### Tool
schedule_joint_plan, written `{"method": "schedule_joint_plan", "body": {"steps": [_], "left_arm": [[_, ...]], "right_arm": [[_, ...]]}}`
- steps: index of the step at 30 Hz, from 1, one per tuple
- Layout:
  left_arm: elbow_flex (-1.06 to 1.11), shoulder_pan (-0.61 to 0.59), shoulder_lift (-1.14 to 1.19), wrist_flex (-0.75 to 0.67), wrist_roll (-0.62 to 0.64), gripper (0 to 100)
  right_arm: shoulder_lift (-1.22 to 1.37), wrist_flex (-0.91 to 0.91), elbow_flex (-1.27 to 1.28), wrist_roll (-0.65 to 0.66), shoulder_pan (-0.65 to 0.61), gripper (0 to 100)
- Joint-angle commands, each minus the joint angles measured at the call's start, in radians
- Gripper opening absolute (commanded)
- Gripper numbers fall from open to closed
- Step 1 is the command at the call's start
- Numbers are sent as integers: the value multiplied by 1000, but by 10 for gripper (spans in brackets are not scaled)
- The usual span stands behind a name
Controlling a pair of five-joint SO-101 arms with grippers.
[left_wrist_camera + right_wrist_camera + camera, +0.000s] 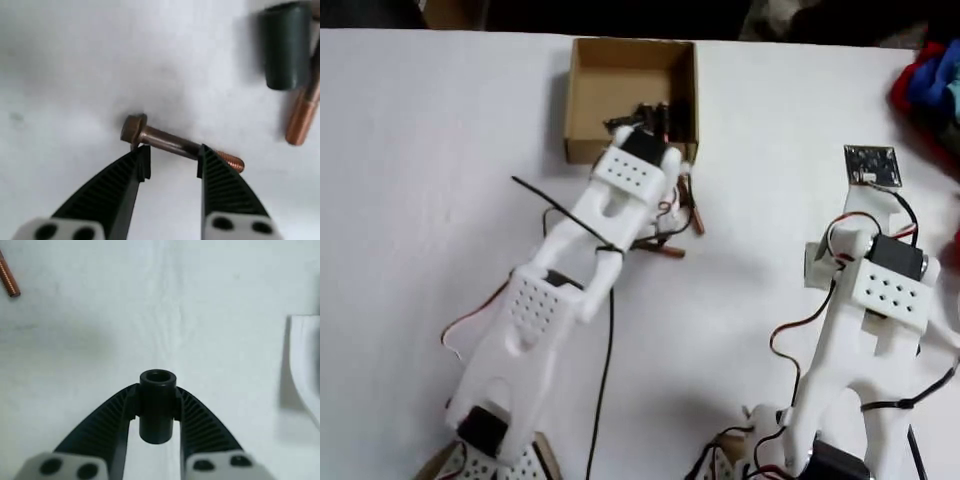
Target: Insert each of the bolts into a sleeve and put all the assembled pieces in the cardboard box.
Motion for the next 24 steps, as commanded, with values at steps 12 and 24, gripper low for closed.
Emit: {"method": "schedule_joint_plan", "body": {"steps": [12,24], "left_arm": [[12,-91,-3,37,-338,169],[12,-75,-91,40,-440,168]], "right_arm": [[-45,-5,-3,-2,13,21],[-45,-5,-2,-2,13,21]]}}
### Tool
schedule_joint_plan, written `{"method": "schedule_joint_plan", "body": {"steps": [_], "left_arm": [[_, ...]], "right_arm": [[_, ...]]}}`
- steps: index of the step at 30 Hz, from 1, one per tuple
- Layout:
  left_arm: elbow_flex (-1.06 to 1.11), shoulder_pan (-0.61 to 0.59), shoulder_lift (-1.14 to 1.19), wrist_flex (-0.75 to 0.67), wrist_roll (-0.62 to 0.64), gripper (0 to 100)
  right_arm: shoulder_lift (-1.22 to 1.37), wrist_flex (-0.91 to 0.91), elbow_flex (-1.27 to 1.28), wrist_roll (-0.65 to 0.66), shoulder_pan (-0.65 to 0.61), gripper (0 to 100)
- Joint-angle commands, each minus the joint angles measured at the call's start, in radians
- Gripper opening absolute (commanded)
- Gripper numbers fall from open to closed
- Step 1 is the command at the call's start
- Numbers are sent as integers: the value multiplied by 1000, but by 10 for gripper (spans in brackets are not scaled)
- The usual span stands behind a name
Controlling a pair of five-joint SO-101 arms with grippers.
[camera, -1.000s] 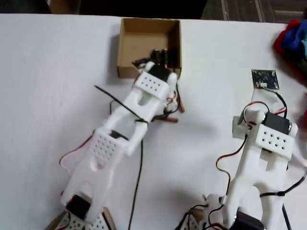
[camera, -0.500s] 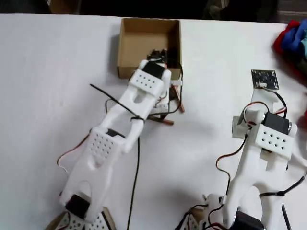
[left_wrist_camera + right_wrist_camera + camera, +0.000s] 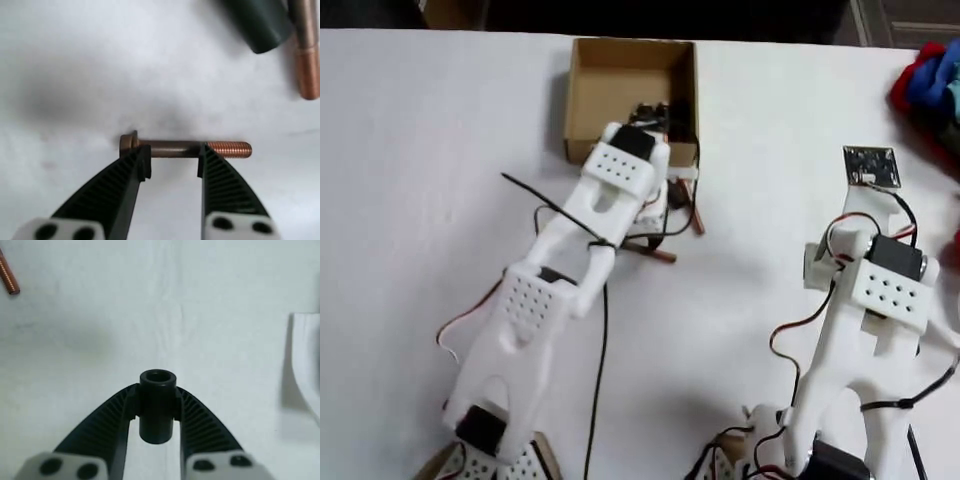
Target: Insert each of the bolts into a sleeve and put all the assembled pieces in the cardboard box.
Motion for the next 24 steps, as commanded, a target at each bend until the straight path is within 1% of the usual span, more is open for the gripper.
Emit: {"method": "schedule_joint_plan", "body": {"steps": [1,5,7,11,13,16,17,20,24], "left_arm": [[13,-37,-98,28,-41,168],[47,-32,-241,29,-31,168],[107,-21,-293,28,37,168],[240,20,-327,28,229,169],[297,44,-322,17,359,169],[366,51,-292,-23,594,169],[371,51,-275,-26,638,169],[337,23,-218,-37,669,190],[246,-2,-169,-17,689,269]], "right_arm": [[-45,-5,-8,-2,13,21],[-45,-5,-8,-2,13,21],[-45,-5,-8,-2,13,21],[-45,-5,-8,-3,13,21],[-45,-7,-8,-5,13,21],[-45,-10,-8,-8,12,21],[-45,-10,-8,-8,12,21],[-45,-10,0,-8,12,21],[-45,-28,52,-8,10,21]]}}
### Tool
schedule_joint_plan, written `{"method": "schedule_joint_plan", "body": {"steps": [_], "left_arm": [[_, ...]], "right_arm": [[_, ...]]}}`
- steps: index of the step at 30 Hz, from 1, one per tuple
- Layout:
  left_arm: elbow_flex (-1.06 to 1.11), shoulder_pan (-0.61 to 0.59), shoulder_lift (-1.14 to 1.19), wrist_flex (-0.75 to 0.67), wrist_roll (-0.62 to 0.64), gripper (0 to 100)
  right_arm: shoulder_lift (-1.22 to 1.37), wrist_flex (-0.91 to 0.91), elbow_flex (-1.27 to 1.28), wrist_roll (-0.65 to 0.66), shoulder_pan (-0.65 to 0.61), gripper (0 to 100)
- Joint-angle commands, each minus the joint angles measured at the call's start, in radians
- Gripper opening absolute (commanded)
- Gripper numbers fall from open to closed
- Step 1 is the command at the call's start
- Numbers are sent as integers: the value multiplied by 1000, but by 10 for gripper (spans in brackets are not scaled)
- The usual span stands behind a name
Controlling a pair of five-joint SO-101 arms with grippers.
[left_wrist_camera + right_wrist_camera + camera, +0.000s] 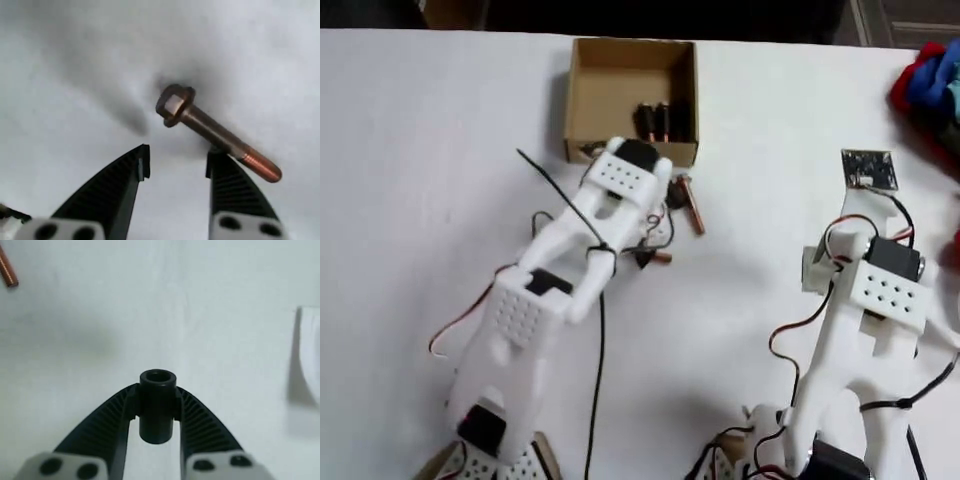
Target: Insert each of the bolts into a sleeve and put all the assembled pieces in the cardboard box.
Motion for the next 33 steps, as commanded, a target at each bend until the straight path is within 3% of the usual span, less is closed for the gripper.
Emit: {"method": "schedule_joint_plan", "body": {"steps": [1,10,13,29,33], "left_arm": [[-102,-18,5,12,23,287],[-266,21,12,38,26,308],[-275,6,17,35,81,308],[-266,-114,183,-129,109,308],[-266,-129,183,-106,104,190]], "right_arm": [[-45,-44,29,-8,12,21],[-45,-101,71,-3,12,21],[-45,-104,71,-2,12,21],[-48,-101,71,-2,13,21],[-53,-102,71,-2,13,21]]}}
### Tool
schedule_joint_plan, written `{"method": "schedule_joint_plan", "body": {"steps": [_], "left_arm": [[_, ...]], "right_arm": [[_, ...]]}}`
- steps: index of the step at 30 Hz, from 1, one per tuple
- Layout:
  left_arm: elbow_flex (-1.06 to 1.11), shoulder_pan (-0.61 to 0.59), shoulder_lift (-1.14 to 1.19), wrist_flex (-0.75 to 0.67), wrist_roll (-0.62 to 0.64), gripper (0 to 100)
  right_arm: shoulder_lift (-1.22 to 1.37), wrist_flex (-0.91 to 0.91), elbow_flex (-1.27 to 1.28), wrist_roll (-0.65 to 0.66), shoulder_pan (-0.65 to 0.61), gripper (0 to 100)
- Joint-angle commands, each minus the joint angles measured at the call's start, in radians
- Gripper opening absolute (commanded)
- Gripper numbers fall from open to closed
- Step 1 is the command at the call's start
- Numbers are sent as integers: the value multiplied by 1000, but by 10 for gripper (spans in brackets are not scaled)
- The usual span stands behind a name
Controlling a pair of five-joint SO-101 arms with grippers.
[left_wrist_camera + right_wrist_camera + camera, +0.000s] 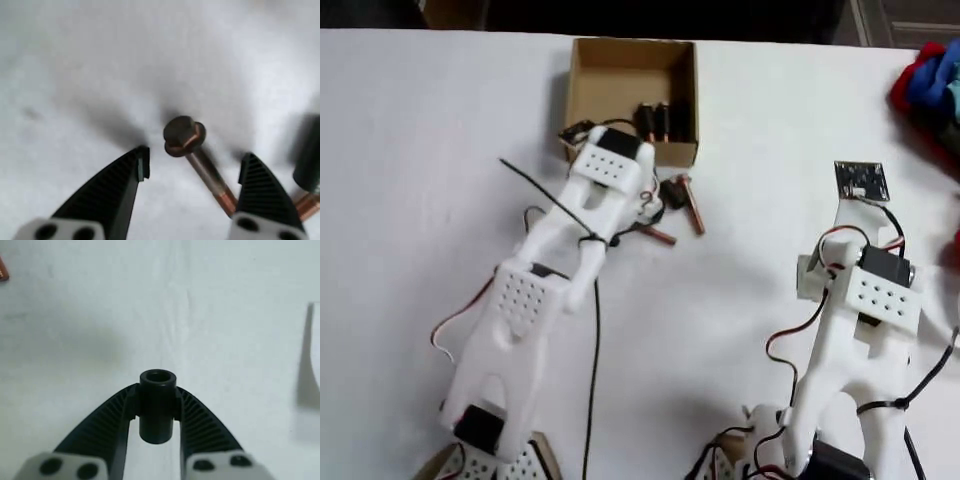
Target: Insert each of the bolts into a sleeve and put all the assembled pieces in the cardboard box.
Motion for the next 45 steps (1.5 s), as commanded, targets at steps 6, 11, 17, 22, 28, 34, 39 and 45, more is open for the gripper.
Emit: {"method": "schedule_joint_plan", "body": {"steps": [6,11,17,22,28,34,39,45], "left_arm": [[-16,-55,2,14,-60,51],[-19,-57,-9,25,-183,25],[-154,-55,-11,152,-727,24],[-194,-71,3,153,-1277,26],[-194,-61,3,152,-1234,28],[-186,-60,83,138,-1126,28],[-232,-61,132,152,-1125,28],[-255,-61,137,152,-1123,98]], "right_arm": [[-53,-10,-8,-2,13,21],[-53,-10,-8,-2,39,21],[-53,-10,-8,0,50,21],[-53,-13,-8,0,45,21],[-53,-13,-8,0,47,21],[-53,-15,-8,-2,45,21],[-53,-15,-8,-2,44,21],[-53,-13,-8,-2,45,21]]}}
